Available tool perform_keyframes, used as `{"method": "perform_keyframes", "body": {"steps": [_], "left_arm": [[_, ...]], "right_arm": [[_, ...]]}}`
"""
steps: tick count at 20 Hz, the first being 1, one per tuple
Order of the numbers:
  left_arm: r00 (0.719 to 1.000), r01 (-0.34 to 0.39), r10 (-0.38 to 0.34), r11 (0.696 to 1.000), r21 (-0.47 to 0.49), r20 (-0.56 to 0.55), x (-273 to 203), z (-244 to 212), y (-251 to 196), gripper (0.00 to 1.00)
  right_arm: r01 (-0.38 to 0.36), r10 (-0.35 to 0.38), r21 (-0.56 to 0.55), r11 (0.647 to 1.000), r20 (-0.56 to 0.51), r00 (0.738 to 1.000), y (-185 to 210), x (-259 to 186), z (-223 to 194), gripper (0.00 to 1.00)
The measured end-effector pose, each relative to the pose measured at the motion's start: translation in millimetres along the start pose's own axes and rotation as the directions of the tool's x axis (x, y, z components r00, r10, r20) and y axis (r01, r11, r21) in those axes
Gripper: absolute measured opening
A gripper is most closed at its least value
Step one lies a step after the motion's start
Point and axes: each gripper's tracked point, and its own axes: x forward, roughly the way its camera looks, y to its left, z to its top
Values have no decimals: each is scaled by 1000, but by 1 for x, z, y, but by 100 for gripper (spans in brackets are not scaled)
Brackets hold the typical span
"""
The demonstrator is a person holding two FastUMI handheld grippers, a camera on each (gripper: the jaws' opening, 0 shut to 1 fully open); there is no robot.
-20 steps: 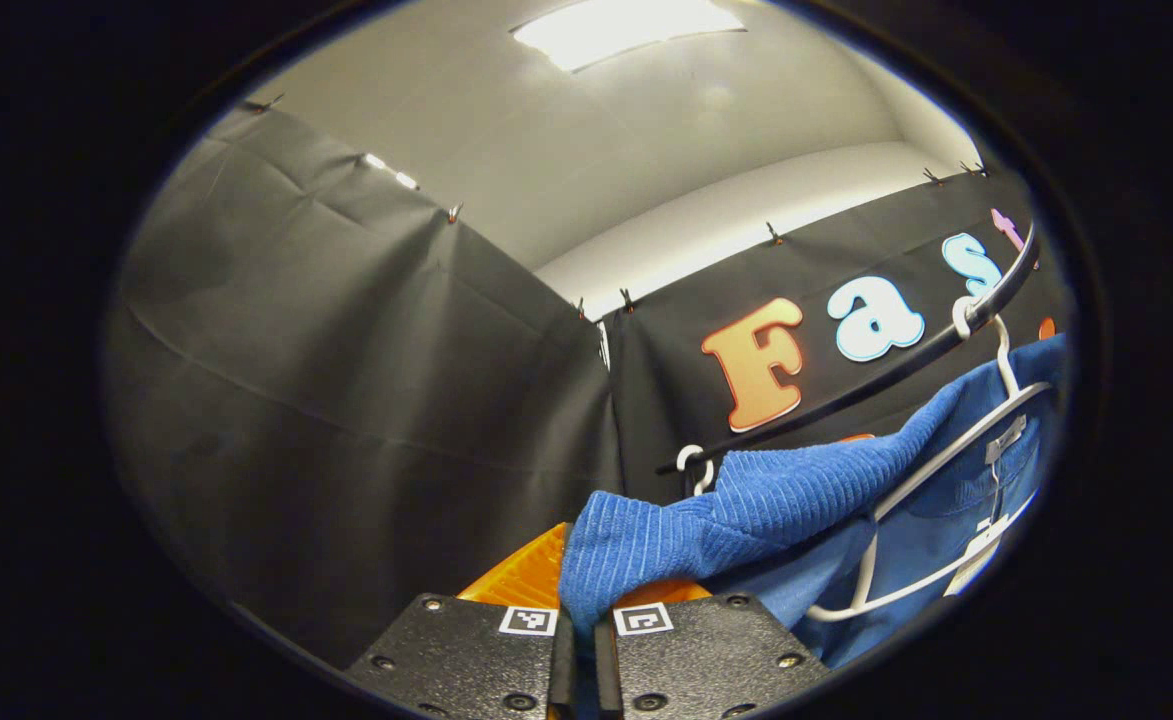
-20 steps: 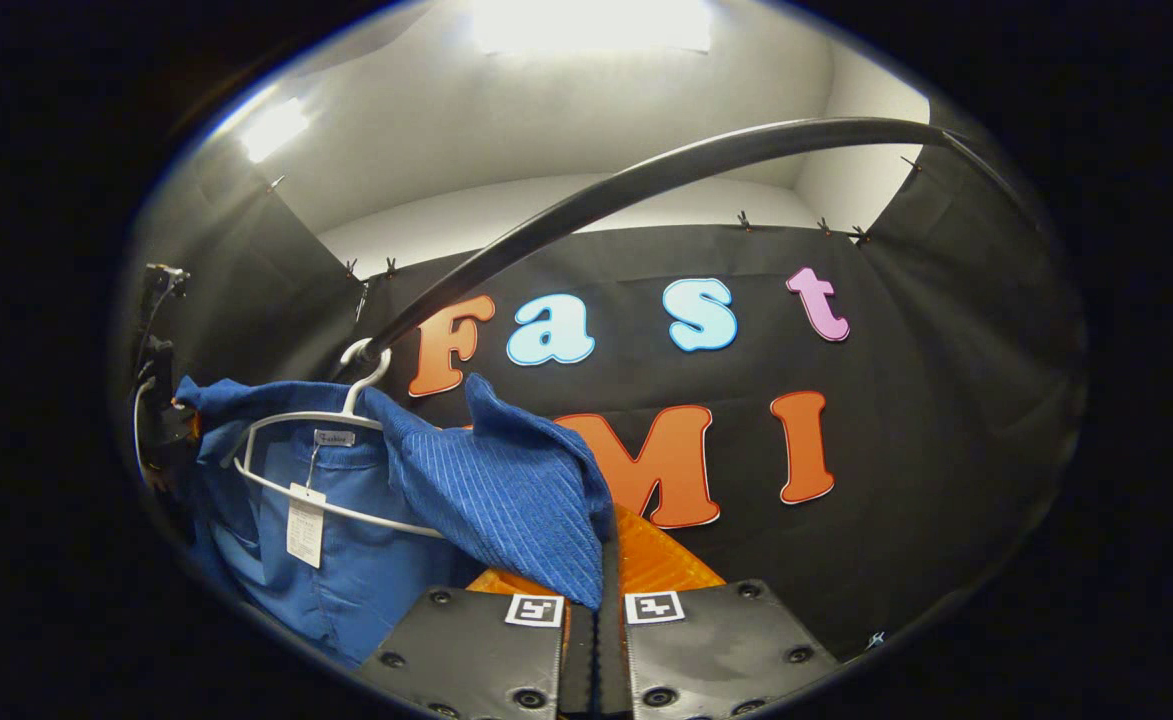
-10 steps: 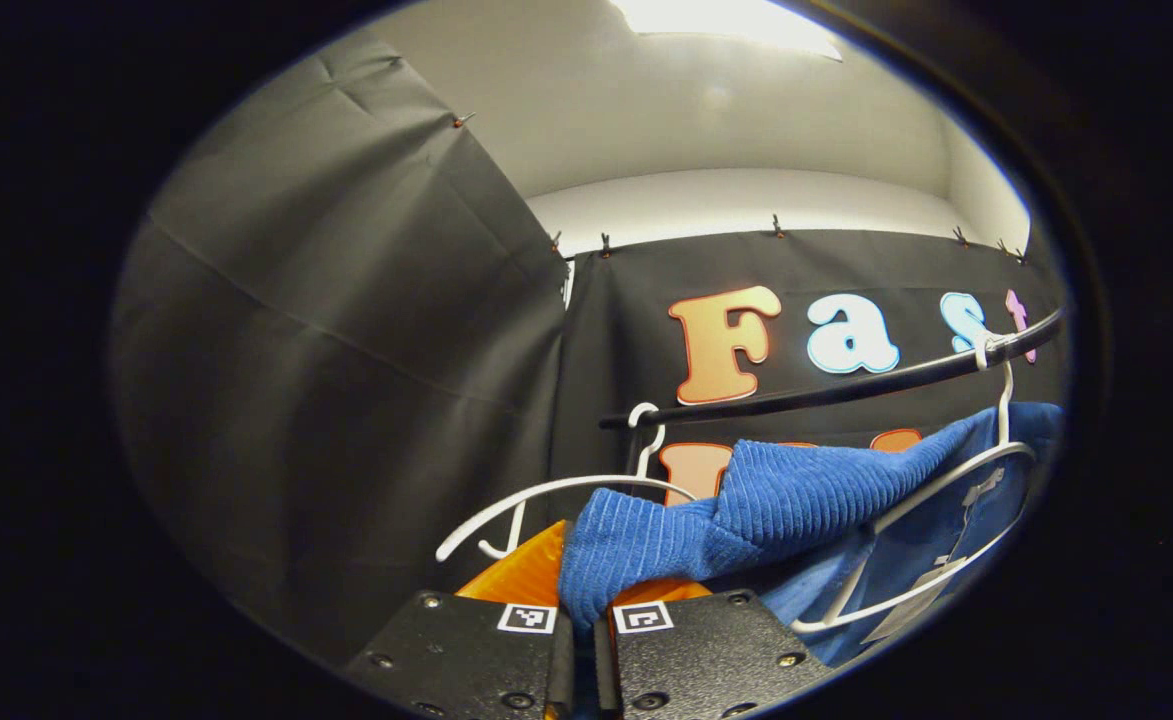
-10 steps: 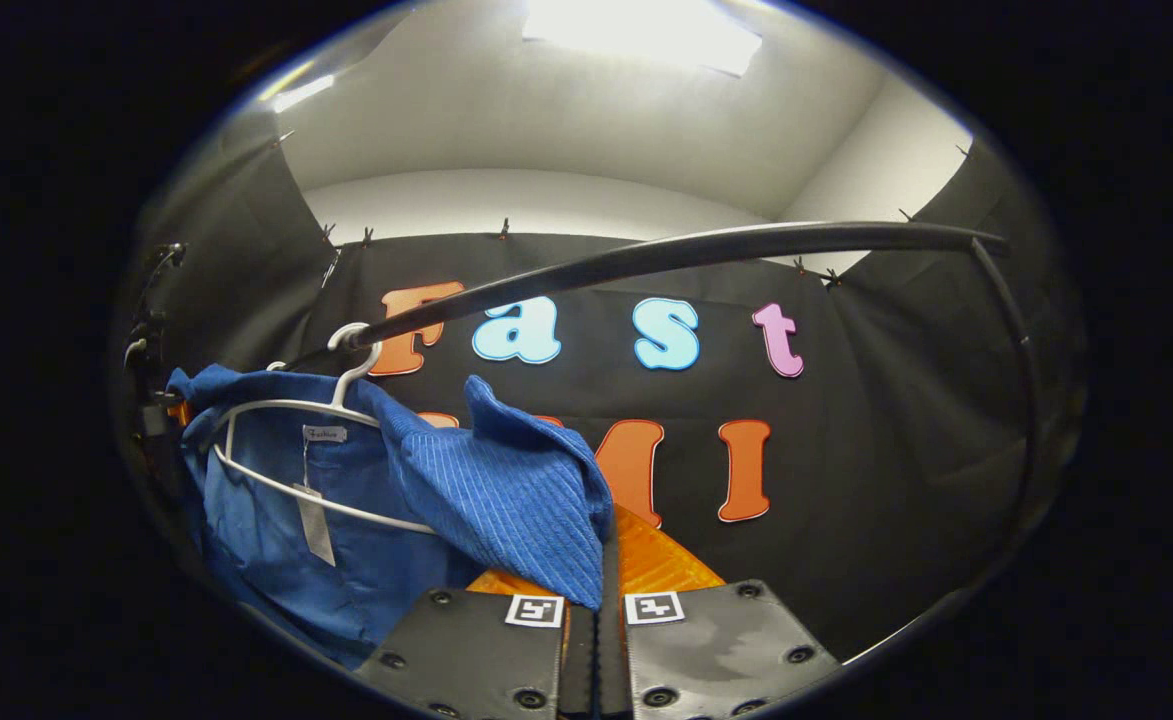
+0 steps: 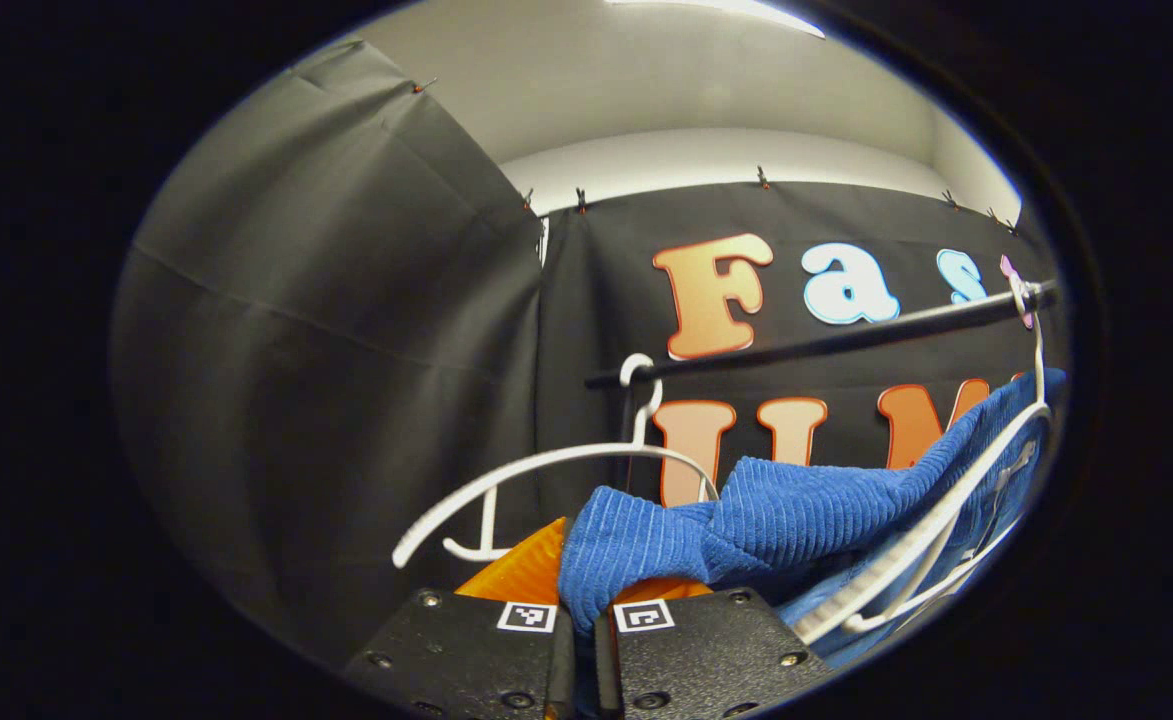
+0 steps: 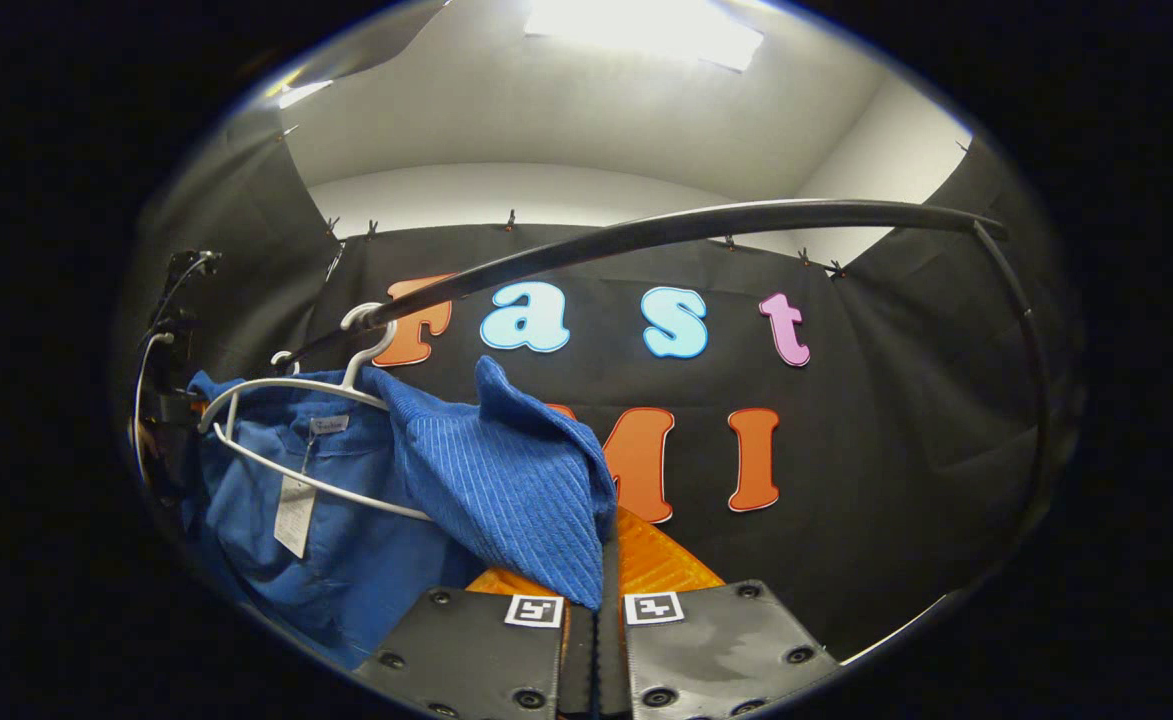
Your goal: Grasp the clothes on the hanger with both hands and then place them into the laundry hamper below.
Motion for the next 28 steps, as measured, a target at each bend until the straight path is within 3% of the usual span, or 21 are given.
{"method": "perform_keyframes", "body": {"steps": [3, 6, 10, 15, 18, 23, 28], "left_arm": [[999, -14, 11, 998, -66, -46, -21, -34, 2, 7], [994, -44, 39, 998, -49, -103, -52, -61, 2, 8], [986, -78, 78, 997, 5, -144, -105, -84, -5, 8], [979, -75, 84, 996, 56, -183, -143, -101, -31, 8], [977, -43, 56, 997, 64, -208, -156, -109, -56, 7], [969, 21, -4, 997, 69, -246, -161, -125, -89, 9], [954, 126, -119, 992, 10, -276, -168, -149, -115, 9]], "right_arm": [[-6, 6, -23, 1000, -3, 1000, -6, 5, 1, 9], [-48, 47, 20, 999, 66, 997, -11, 14, 8, 9], [-93, 89, 72, 993, 63, 994, -27, 26, 1, 9], [-8, 6, 68, 998, 24, 1000, -69, 64, -27, 9], [27, -24, 99, 995, -25, 999, -86, 84, -54, 9], [151, -140, 84, 985, -125, 982, -133, 119, -104, 9], [150, -137, 51, 987, -199, 970, -131, 85, -143, 9]]}}
